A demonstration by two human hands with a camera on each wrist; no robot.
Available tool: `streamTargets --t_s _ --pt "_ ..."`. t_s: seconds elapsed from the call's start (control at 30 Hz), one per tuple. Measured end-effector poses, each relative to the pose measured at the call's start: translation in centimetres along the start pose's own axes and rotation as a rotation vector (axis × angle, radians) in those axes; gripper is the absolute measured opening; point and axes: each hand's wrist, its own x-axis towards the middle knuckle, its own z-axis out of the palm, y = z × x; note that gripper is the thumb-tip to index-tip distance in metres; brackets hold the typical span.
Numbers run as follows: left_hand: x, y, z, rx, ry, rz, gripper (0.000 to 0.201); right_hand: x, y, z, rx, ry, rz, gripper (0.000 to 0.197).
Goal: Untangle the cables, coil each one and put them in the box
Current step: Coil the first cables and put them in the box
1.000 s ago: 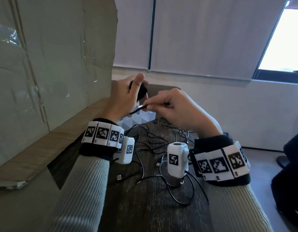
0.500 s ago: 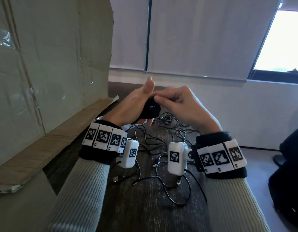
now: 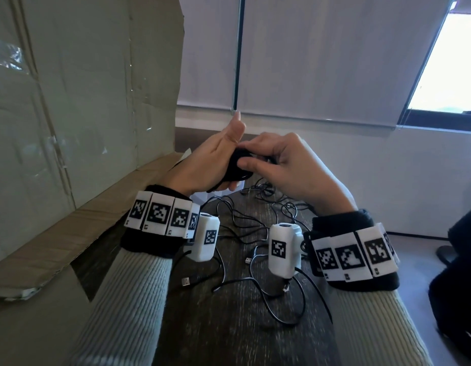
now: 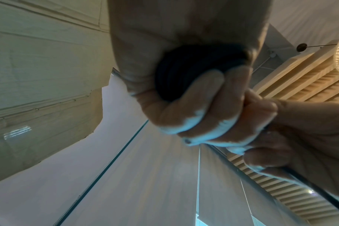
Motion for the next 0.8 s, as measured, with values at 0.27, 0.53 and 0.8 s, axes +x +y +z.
streamTargets --t_s 0.27,0.53,0.8 --pt "0.5 -0.4 -0.5 0.035 -0.009 0.0 0.069 0.8 0.4 1.2 -0.143 0.1 -0.073 0.021" --pt "1.1 -0.2 1.1 0.34 0.257 0.015 0.082 0.8 0.8 1.0 -0.159 0.392 -0.02 0.02" --pt "0.8 0.1 -0.8 0.655 0.51 0.263 0.06 1.0 -1.0 1.5 0.09 0.297 -0.023 0.022"
